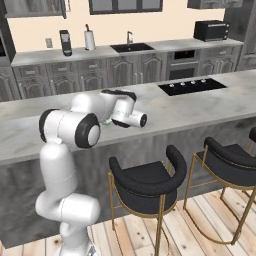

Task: Get the candle and the beer from the cabinet and move them to the dining counter.

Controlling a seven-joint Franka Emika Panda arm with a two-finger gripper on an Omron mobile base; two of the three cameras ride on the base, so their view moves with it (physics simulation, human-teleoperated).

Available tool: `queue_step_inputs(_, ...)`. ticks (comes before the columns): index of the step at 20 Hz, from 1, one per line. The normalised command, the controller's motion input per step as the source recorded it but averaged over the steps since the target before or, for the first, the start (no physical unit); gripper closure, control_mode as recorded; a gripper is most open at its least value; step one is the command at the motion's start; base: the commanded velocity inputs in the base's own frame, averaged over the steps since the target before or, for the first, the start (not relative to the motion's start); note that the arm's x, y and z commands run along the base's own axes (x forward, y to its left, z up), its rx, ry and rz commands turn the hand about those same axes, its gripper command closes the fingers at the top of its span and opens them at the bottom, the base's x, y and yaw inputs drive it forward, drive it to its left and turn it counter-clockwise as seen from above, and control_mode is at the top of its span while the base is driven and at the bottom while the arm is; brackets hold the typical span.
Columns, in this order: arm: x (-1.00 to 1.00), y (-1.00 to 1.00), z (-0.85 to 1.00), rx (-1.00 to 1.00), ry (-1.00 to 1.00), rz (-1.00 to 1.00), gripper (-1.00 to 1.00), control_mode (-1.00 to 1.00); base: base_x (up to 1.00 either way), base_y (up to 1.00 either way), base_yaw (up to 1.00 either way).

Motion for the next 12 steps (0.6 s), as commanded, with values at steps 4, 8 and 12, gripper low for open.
queue_step_inputs(4, 0.3, 0.0, -0.29, -0.02, 0.0, 0.0, 1.0, -1.0, 0.0, 0.0, 0.0)
queue_step_inputs(8, 0.2, 0.0, -0.29, 0.0, 0.0, 0.0, 1.0, -1.0, 0.0, 0.0, 0.0)
queue_step_inputs(12, 0.05, 0.01, -0.28, 0.0, 0.0, 0.0, 1.0, -1.0, 0.0, 0.0, 0.0)
